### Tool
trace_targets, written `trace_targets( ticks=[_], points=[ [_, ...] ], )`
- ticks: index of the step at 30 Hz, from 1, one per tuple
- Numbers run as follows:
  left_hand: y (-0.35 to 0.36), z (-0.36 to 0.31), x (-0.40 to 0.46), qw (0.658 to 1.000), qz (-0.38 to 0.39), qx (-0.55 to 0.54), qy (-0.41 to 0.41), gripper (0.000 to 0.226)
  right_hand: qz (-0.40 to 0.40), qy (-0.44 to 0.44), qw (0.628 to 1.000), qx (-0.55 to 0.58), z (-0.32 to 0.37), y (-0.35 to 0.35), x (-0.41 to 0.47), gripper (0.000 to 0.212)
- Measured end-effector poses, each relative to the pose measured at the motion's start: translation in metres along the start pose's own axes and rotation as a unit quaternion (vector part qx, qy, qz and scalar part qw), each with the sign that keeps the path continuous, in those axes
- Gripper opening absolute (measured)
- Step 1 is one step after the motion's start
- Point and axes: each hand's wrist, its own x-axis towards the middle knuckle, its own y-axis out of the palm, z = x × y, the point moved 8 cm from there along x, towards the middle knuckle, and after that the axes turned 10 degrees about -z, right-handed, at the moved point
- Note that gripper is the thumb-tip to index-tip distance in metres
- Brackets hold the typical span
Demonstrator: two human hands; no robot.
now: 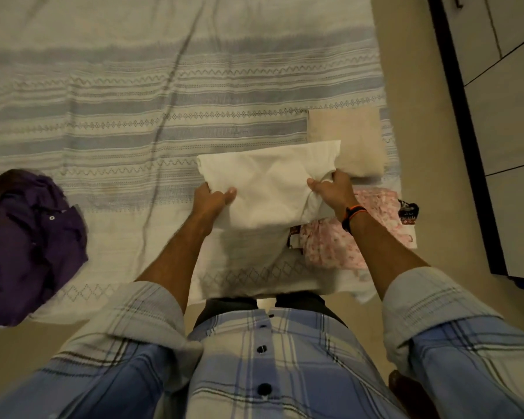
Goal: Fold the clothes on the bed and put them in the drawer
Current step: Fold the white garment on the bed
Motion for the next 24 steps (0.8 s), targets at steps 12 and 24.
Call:
trace_targets(
  ticks=[12, 24],
  points=[
    [0.088, -0.002, -0.043, 0.999, -0.034, -0.012, -0.022, 0.052, 0.024, 0.002, 1.0, 0.006, -0.011, -0.086, 0.047, 0.045],
    [0.174, -0.025, -0.026, 0.999, 0.01, 0.018, -0.031, 0.053, -0.013, 0.033, 0.999, -0.008, -0.027, -0.147, 0.102, 0.054]
  ],
)
